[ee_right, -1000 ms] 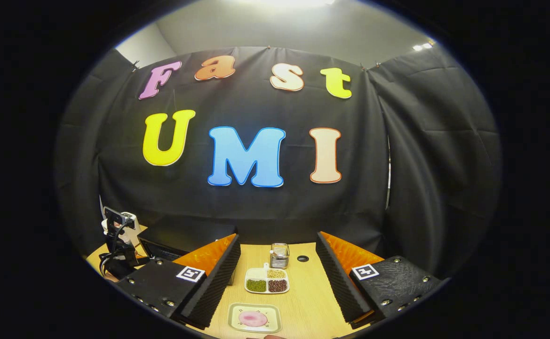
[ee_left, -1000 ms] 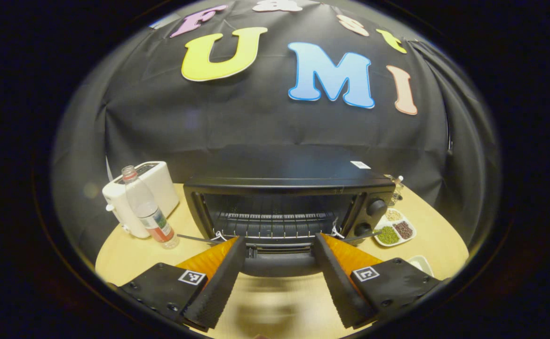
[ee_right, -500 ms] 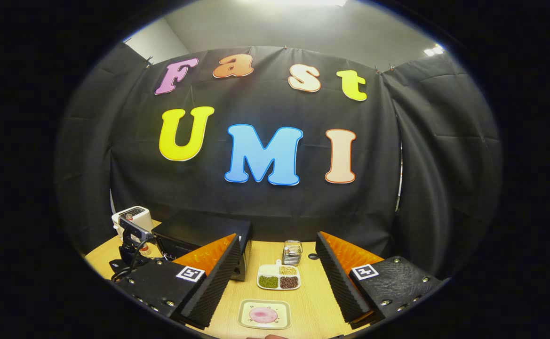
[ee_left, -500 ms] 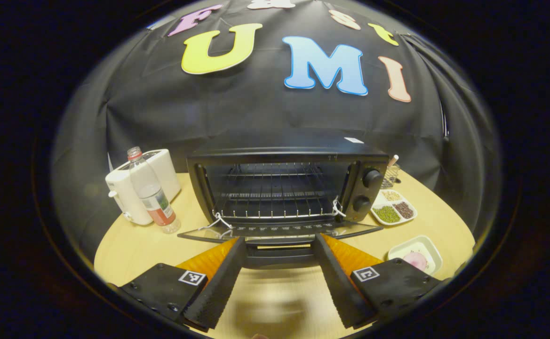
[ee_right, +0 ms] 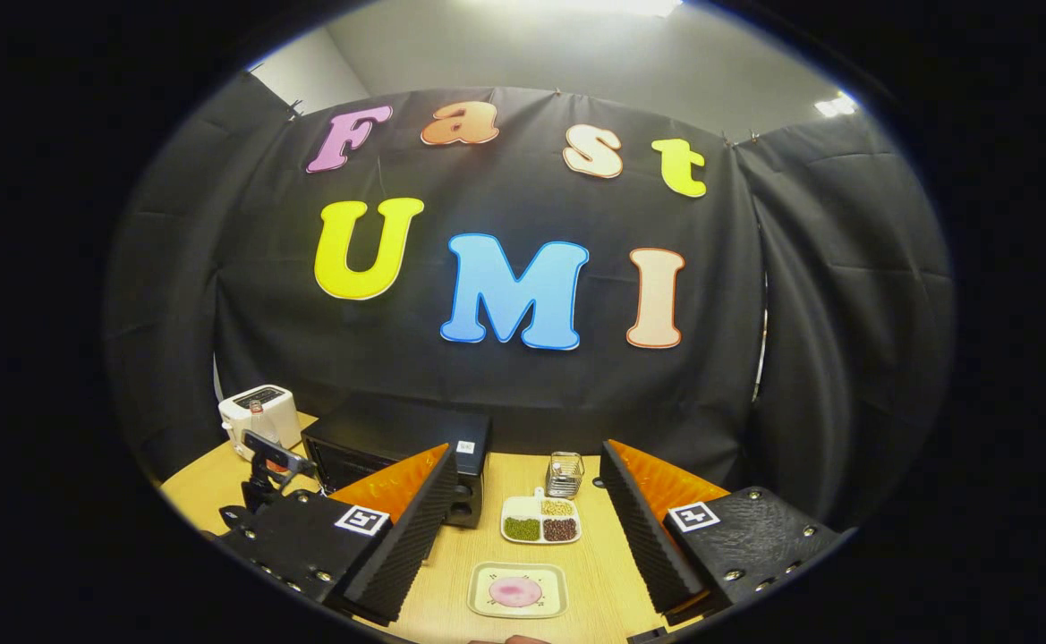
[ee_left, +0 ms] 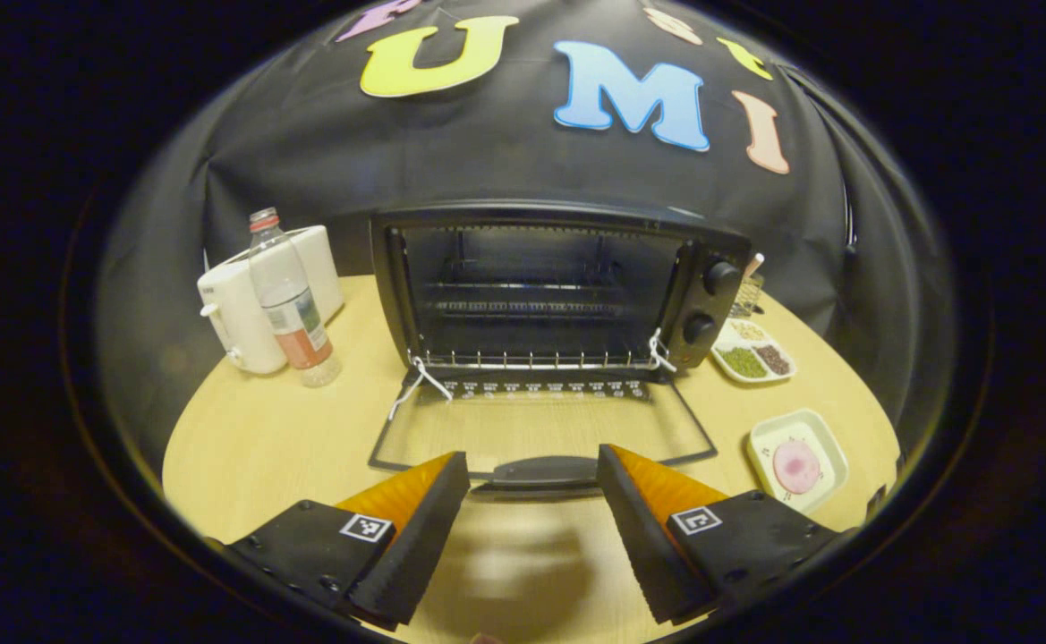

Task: Open the electric oven with the left hand, put the food in, and close the electric oven.

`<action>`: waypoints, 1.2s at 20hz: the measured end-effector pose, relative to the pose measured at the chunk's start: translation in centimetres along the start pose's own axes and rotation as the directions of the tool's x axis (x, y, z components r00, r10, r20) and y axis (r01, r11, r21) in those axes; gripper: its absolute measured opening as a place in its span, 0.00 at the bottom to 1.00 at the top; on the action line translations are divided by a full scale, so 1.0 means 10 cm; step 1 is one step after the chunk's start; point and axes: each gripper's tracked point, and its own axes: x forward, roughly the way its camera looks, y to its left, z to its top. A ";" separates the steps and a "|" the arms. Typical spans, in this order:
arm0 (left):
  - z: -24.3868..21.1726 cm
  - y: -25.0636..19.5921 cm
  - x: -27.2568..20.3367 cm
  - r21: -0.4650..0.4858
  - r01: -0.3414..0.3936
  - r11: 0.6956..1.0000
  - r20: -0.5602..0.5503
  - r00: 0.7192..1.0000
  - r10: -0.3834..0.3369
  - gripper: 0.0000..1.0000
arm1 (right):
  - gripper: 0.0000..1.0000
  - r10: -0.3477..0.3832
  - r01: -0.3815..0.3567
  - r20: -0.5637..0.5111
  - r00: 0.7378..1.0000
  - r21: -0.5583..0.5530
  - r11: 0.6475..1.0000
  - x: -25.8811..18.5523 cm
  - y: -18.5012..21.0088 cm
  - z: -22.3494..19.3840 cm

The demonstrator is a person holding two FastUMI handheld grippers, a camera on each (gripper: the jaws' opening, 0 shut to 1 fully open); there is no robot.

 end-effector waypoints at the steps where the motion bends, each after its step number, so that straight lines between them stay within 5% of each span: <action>1: 0.11 0.01 -0.07 -0.001 0.007 1.000 0.025 1.000 -0.007 1.00 | 0.98 -0.004 0.004 -0.014 1.000 0.006 1.000 -0.01 0.00 -0.05; 7: 1.01 0.05 -0.62 -0.030 0.039 0.999 0.227 0.973 -0.031 0.98 | 0.98 0.020 -0.005 -0.153 0.988 0.100 0.995 0.16 -0.14 -0.48; 10: 1.45 0.09 -0.96 -0.065 0.028 0.997 0.316 0.949 -0.006 1.00 | 0.98 0.107 -0.054 -0.308 0.945 0.178 0.983 0.37 -0.18 -0.95; 15: 2.17 0.21 -1.65 -0.078 0.000 0.997 0.476 0.878 0.037 1.00 | 0.99 0.240 -0.047 -0.536 0.810 0.348 0.936 0.69 -0.31 -1.72; 18: 2.32 0.28 -1.86 -0.065 -0.048 0.997 0.525 0.848 0.075 1.00 | 0.99 0.289 -0.028 -0.648 0.705 0.382 0.924 0.84 -0.39 -2.18; 24: 2.06 0.45 -1.87 -0.104 -0.105 0.989 0.477 0.867 0.142 1.00 | 0.99 0.341 0.022 -0.792 0.506 0.407 0.913 1.00 -0.48 -2.94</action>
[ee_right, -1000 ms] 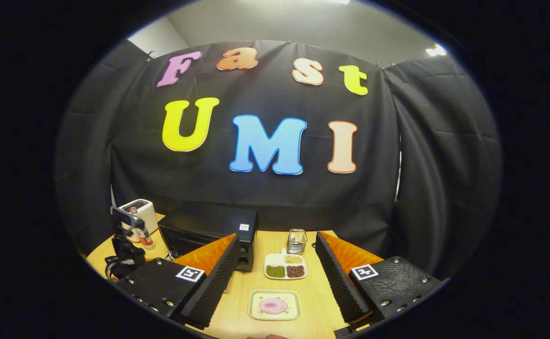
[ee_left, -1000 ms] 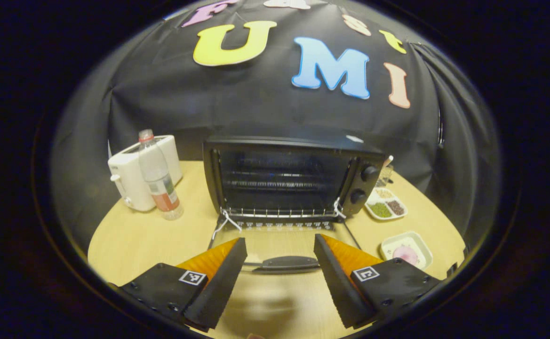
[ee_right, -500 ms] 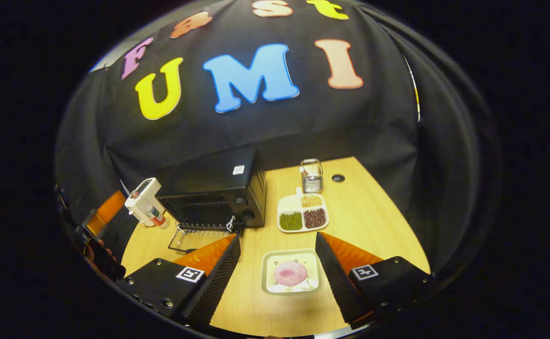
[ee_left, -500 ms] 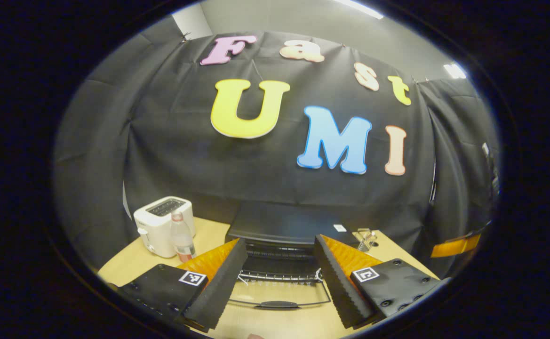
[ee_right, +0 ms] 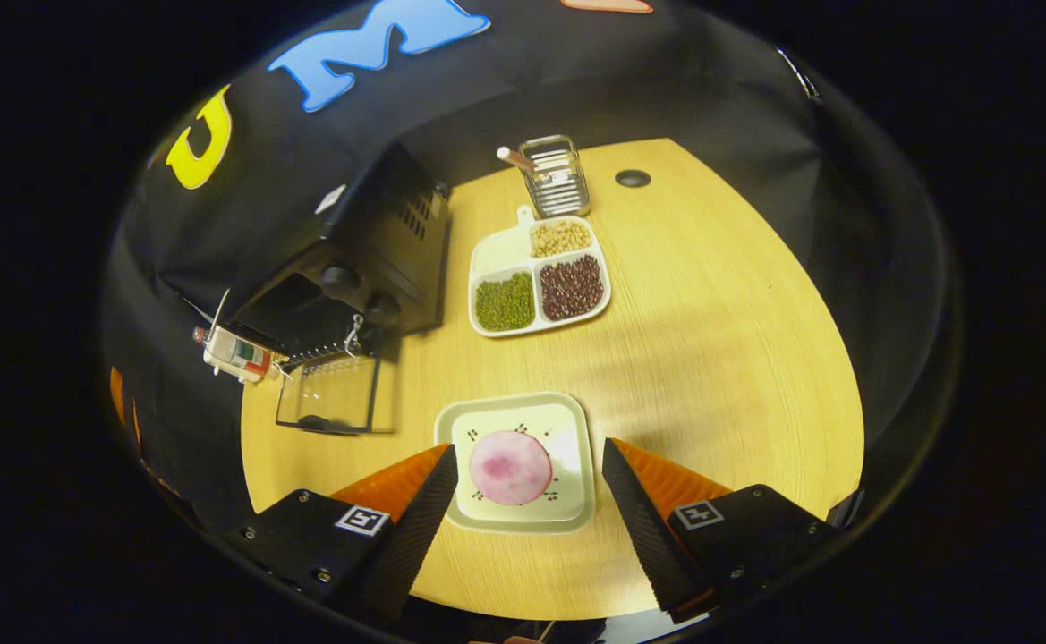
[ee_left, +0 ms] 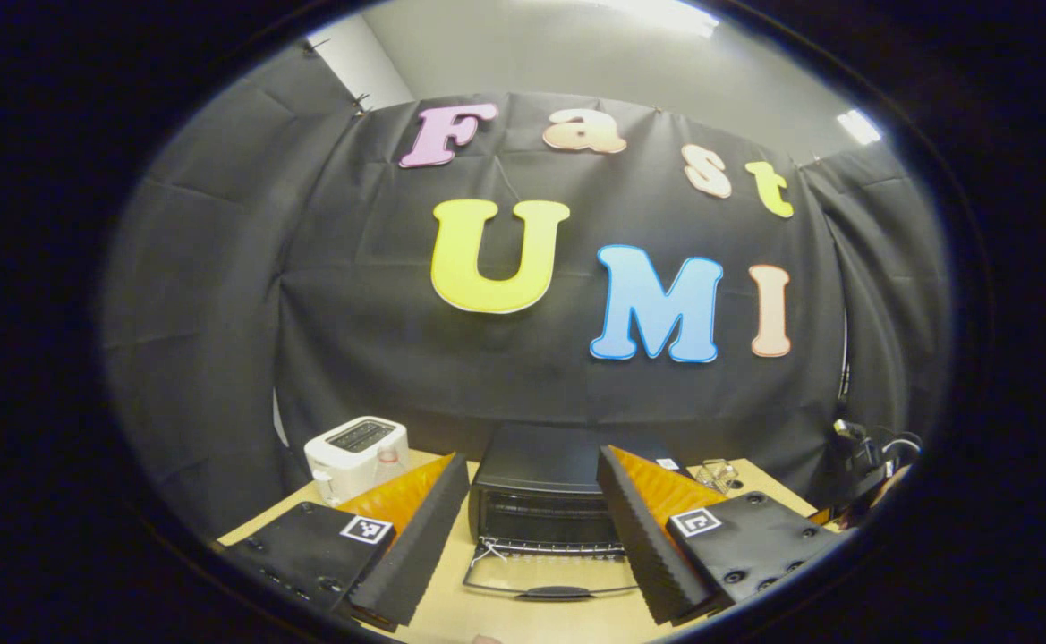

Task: Open the electric oven with the left hand, put the food in, and close the electric oven.

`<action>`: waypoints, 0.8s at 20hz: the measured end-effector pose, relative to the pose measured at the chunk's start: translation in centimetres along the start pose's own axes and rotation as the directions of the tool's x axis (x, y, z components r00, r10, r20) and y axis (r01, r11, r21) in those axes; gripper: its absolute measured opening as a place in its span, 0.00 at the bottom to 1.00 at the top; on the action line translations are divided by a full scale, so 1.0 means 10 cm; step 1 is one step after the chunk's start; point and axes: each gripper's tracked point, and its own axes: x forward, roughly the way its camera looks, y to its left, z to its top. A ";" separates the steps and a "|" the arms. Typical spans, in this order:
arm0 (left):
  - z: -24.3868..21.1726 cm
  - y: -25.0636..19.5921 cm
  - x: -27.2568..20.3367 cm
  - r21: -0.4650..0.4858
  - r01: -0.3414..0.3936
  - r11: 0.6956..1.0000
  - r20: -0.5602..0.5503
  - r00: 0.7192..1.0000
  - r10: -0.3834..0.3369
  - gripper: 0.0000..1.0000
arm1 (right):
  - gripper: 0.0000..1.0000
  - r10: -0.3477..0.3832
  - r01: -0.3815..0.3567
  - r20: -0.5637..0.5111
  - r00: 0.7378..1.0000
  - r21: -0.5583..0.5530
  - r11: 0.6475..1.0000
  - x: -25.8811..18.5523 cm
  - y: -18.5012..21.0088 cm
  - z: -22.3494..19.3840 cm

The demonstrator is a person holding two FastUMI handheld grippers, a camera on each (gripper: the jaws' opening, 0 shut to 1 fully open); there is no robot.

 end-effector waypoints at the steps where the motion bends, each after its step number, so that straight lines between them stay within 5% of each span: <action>1: -0.05 0.05 -0.02 0.000 -0.014 1.000 -0.012 1.000 0.014 1.00 | 0.99 0.008 -0.008 -0.033 0.999 0.021 1.000 0.08 0.00 -0.04; 9: -0.23 0.34 -0.15 -0.006 -0.071 0.997 -0.065 0.995 0.070 1.00 | 0.98 -0.046 0.057 -0.153 0.987 0.069 0.996 0.48 -0.33 -0.16; 10: -0.28 0.36 -0.15 -0.011 -0.074 0.997 -0.075 0.995 0.073 1.00 | 0.89 -0.060 0.071 -0.161 0.985 0.064 0.995 0.53 -0.37 -0.17; 12: -0.32 0.38 -0.19 -0.012 -0.079 0.997 -0.091 0.993 0.078 1.00 | 0.95 -0.094 0.102 -0.175 0.980 0.038 0.994 0.60 -0.42 -0.20; 16: -0.34 0.46 -0.28 0.016 -0.094 0.995 -0.096 0.991 0.095 1.00 | 0.72 -0.133 0.136 -0.197 0.972 0.002 0.991 0.67 -0.43 -0.26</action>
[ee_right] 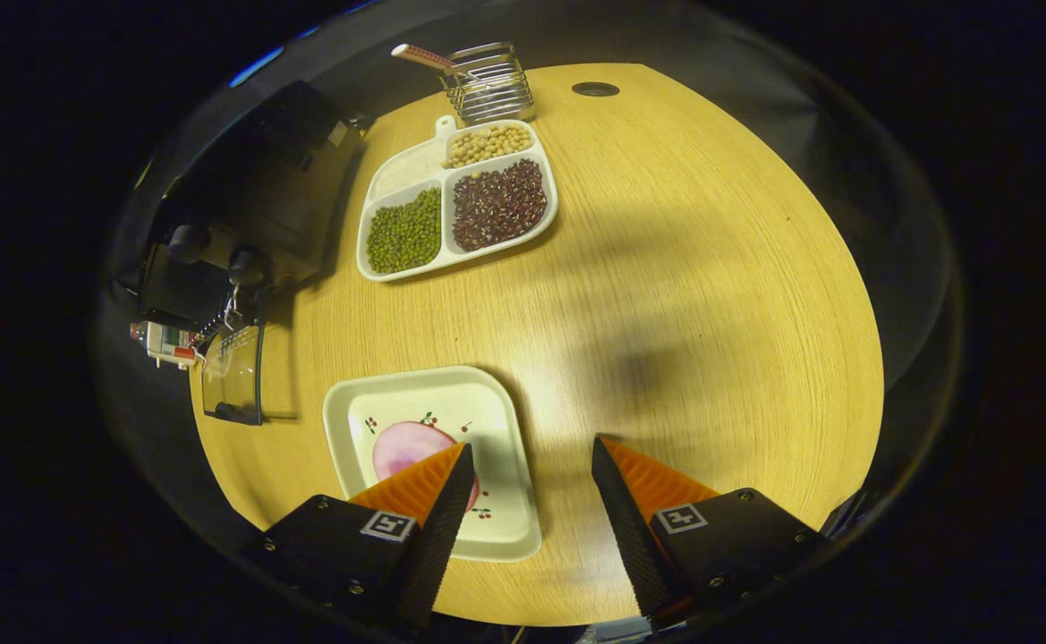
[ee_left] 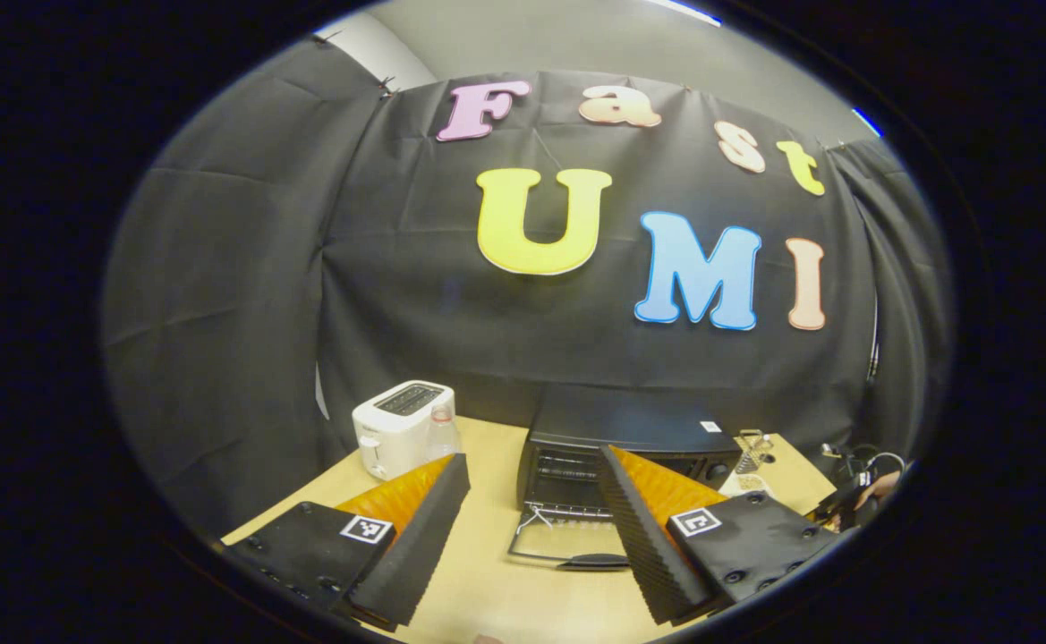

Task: Open the electric oven with the left hand, put the food in, and close the electric oven.

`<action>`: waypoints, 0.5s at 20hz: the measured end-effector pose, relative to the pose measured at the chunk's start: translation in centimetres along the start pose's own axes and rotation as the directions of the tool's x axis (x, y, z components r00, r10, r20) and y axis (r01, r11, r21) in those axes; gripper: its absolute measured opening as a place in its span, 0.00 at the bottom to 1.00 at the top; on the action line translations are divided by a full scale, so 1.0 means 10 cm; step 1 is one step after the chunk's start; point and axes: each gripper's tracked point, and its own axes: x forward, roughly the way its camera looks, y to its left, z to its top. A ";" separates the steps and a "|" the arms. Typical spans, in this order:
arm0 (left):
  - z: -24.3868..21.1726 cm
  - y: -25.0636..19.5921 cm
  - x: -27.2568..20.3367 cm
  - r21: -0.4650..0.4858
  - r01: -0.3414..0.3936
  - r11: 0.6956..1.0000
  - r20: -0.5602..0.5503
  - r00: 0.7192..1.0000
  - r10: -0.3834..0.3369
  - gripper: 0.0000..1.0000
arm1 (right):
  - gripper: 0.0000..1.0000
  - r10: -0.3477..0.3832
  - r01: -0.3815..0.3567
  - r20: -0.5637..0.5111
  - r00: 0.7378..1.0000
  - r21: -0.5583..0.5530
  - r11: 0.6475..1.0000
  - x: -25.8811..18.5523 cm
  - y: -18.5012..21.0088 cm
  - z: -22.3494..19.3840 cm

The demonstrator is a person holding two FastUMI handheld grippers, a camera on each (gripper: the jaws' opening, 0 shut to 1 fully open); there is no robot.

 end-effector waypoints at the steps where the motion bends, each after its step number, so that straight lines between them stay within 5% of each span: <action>1: 0.00 0.01 -0.01 0.002 -0.004 1.000 -0.001 1.000 0.004 0.97 | 0.82 -0.017 0.017 -0.003 1.000 -0.024 1.000 0.01 0.00 -0.01; 3: -0.02 0.03 -0.02 -0.005 -0.011 1.000 -0.010 1.000 0.011 1.00 | 0.82 -0.074 0.074 -0.001 0.997 -0.070 0.995 0.07 -0.06 -0.04; 4: -0.05 0.06 -0.03 -0.003 -0.023 1.000 -0.011 1.000 0.023 1.00 | 0.69 -0.089 0.089 -0.001 0.996 -0.083 0.993 0.07 -0.05 -0.04; 8: -0.05 0.14 -0.07 0.000 -0.055 0.998 -0.006 0.998 0.055 1.00 | 0.70 -0.118 0.113 -0.032 0.993 -0.127 0.986 0.07 0.03 -0.13; 10: -0.09 0.17 -0.08 -0.001 -0.061 0.998 -0.010 0.998 0.061 0.97 | 0.73 -0.073 0.069 -0.026 0.997 -0.131 0.989 -0.02 0.14 -0.06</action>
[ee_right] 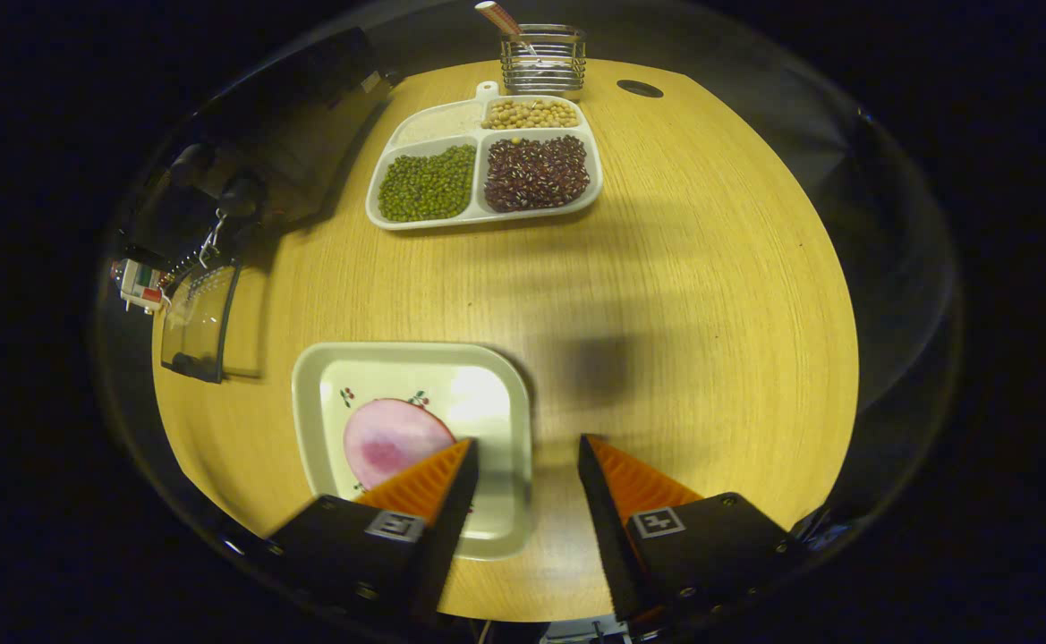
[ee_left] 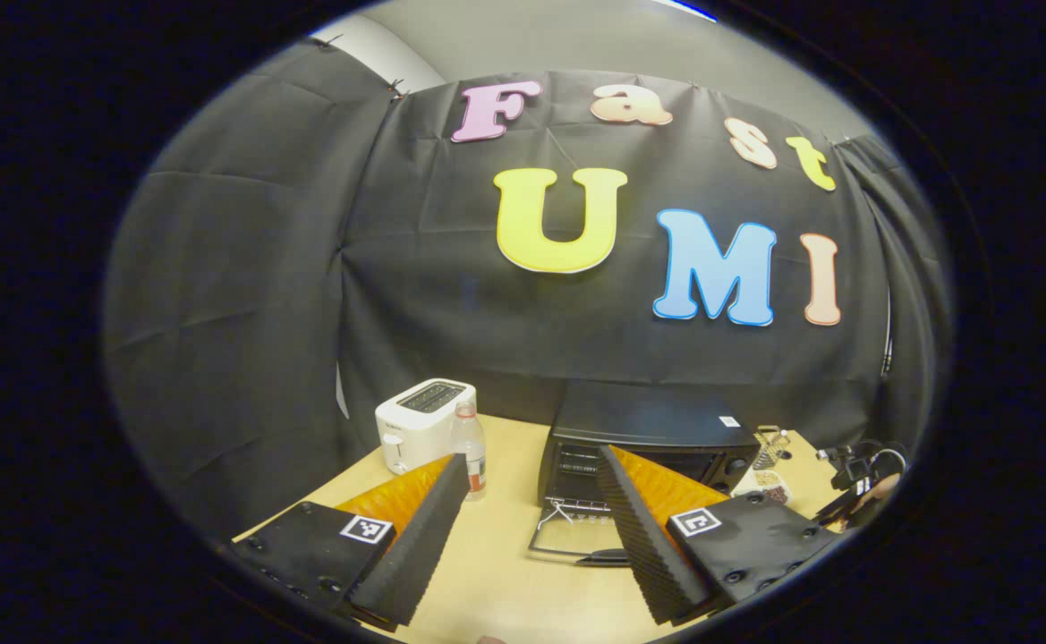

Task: Open the electric oven with the left hand, put the food in, and close the electric oven.

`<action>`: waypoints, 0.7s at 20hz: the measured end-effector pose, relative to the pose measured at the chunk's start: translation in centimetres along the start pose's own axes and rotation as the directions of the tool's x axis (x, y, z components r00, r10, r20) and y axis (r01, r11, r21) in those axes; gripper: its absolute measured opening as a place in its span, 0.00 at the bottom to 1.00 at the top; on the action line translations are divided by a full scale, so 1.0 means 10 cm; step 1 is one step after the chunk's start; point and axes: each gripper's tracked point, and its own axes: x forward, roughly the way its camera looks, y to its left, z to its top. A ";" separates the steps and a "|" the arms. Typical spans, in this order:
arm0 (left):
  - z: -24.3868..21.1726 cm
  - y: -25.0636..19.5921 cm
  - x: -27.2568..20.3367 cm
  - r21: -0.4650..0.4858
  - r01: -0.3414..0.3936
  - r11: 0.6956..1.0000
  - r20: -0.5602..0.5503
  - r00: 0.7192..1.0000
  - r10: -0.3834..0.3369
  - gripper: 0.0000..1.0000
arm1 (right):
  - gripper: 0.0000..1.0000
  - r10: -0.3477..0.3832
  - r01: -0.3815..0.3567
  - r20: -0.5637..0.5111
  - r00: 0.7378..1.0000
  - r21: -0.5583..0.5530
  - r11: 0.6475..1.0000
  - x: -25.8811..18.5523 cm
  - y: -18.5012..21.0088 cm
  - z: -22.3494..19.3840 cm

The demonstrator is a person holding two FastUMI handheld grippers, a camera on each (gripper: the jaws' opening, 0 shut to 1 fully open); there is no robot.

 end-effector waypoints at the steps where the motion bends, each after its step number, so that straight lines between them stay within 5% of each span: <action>1: 0.00 -0.01 0.01 -0.003 0.000 1.000 -0.001 1.000 0.000 1.00 | 0.49 0.008 -0.008 -0.005 1.000 0.012 1.000 0.14 0.00 -0.05; 2: -0.01 -0.02 0.00 -0.006 0.002 1.000 -0.002 1.000 -0.002 1.00 | 0.24 0.019 -0.019 -0.011 1.000 0.004 1.000 0.16 -0.01 -0.04; 3: -0.01 -0.03 0.00 -0.007 0.002 1.000 -0.002 1.000 -0.002 1.00 | 0.24 0.047 -0.046 -0.018 0.999 0.048 0.998 0.19 -0.04 -0.06; 4: -0.02 -0.03 0.00 -0.006 0.002 1.000 0.000 1.000 -0.002 1.00 | 0.04 0.068 -0.068 0.004 0.998 0.077 0.995 0.24 -0.02 -0.06; 10: 0.02 -0.06 0.01 0.020 0.019 1.000 0.006 1.000 -0.019 0.97 | 0.00 0.143 -0.147 0.038 0.989 0.165 0.975 0.12 -0.06 -0.08; 14: 0.00 -0.09 0.02 0.034 0.036 0.999 -0.005 0.999 -0.036 1.00 | 0.00 0.278 -0.284 0.065 0.958 0.315 0.906 0.08 0.06 -0.21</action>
